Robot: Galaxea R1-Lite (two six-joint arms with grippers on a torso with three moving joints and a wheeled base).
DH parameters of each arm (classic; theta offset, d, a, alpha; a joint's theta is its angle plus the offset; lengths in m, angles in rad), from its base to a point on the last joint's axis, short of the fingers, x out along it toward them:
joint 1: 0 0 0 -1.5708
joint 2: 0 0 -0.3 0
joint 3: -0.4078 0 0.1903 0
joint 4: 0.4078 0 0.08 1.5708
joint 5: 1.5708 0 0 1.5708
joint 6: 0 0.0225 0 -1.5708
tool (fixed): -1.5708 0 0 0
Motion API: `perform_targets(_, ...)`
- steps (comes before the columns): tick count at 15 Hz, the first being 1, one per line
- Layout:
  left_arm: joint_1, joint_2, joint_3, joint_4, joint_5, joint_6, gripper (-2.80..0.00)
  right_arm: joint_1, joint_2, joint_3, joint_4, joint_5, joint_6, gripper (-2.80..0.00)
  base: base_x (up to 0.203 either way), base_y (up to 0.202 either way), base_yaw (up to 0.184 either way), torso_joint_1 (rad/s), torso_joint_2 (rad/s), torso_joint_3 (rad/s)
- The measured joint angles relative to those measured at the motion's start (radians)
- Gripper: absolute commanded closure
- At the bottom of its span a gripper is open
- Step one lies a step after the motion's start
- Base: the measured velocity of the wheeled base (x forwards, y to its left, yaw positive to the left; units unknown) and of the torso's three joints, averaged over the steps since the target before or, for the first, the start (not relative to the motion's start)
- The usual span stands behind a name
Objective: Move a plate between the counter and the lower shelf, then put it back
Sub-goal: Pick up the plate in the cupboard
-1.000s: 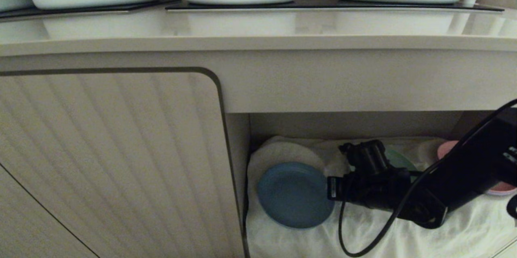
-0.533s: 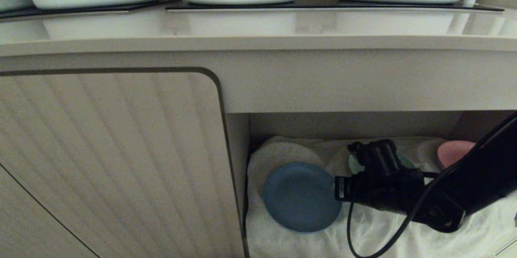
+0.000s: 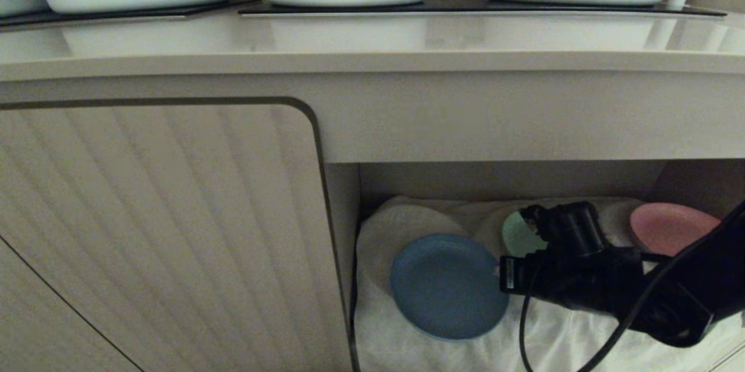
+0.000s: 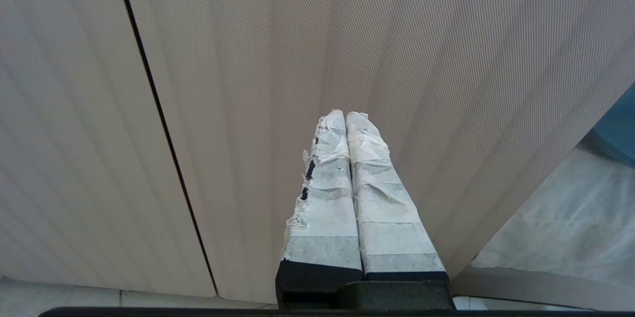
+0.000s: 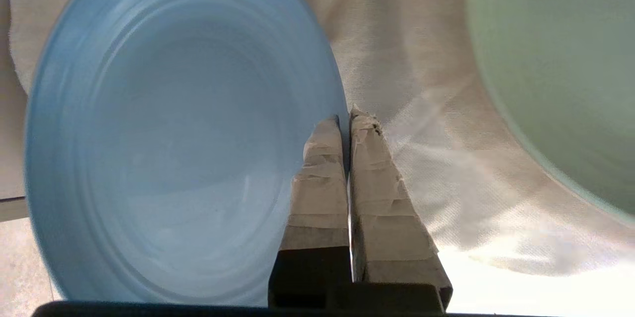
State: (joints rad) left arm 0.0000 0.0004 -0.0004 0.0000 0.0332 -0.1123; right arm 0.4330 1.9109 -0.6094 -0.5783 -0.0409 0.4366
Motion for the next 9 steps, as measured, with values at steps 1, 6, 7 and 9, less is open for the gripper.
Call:
perform_targets(1, 0.0, 0.0, 0.0, 0.0, 0.0, 0.0, 0.0, -0.001, -0.011, 0.009, 0.0, 0.0, 0.008, 0.0, 0.0, 0.0, 0.0, 0.0, 0.0, 0.0)
perform_targets(6, 0.0, 0.0, 0.0, 0.0, 0.0, 0.0, 0.0, -0.006, -0.077, 0.077, 0.0, 0.0, 0.051, 0.0, 0.0, 0.0, 0.0, 0.0, 0.0, 0.0)
perform_targets(7, 0.0, 0.0, 0.0, 0.0, 0.0, 0.0, 0.0, -0.006, -0.093, 0.093, -0.001, 0.001, 0.051, 0.0, 0.0, 0.0, 0.0, 0.0, 0.0, 0.0)
perform_targets(9, 0.0, 0.0, 0.0, 0.0, 0.0, 0.0, 0.0, -0.01, -0.124, 0.122, 0.0, 0.002, 0.058, 0.0, 0.0, 0.0, 0.0, 0.0, 0.0, 0.0)
